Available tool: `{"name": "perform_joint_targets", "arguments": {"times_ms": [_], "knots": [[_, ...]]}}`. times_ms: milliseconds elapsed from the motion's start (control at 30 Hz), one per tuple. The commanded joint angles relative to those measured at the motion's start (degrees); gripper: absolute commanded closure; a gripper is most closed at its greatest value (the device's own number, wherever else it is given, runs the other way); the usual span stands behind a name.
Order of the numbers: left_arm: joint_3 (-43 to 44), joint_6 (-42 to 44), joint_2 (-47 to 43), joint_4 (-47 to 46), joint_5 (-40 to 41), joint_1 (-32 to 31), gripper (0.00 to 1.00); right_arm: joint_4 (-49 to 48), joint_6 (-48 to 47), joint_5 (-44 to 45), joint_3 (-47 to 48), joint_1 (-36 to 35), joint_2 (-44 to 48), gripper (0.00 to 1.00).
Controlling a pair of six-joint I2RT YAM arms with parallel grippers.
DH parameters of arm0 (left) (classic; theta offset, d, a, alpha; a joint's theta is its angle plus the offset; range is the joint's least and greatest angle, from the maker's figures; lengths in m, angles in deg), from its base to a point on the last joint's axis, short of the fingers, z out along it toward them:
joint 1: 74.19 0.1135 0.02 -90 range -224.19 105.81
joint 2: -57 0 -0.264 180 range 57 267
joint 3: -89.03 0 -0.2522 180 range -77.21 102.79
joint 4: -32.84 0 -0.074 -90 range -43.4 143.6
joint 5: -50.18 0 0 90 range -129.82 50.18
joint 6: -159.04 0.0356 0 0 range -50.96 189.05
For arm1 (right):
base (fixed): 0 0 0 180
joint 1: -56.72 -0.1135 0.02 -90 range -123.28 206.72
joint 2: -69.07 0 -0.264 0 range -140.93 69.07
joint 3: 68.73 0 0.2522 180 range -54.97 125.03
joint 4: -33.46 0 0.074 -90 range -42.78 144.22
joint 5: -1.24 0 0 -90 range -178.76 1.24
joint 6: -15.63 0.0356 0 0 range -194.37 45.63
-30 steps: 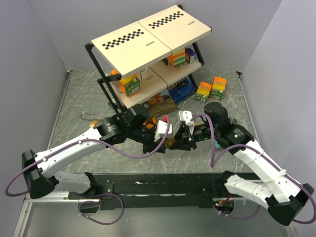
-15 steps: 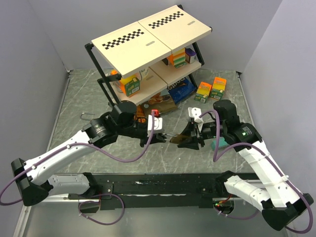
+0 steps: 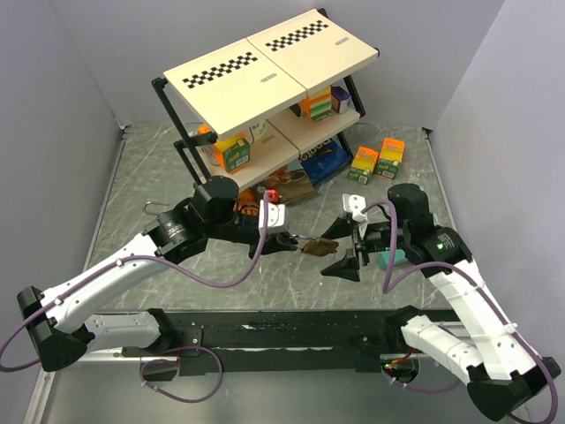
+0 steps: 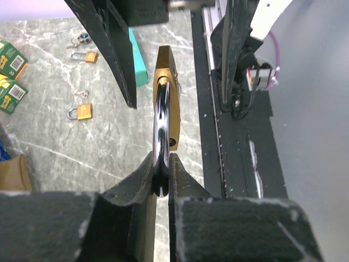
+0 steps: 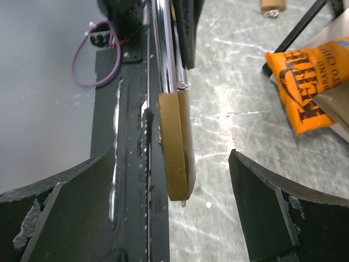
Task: Lock with the key
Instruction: Lock the lock.
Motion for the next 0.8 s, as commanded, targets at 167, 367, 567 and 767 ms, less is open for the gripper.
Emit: {"name": "perform_joint_targets", "arguments": {"times_ms": [167,367,567,767], "knots": [[3.18,-11.91,-2.15,-16.65,-7.48,2.55,0.99,-20.2,11.78,-3.64,-5.63,0.56,3.03,0.08],[2.74,-14.91,-1.62,-19.72,-8.36,2.72,0.99,-23.11,13.28,-5.49,-3.61,-0.14,0.74,0.15],[1.69,-19.66,-1.62,-22.28,-8.1,2.9,0.99,-23.2,13.37,-6.54,-2.73,-1.02,-0.23,0.4],[0.46,-18.96,-1.8,-21.84,-8.18,3.51,0.99,-21.88,13.28,-6.81,-1.68,-1.2,-0.05,0.49]]}}
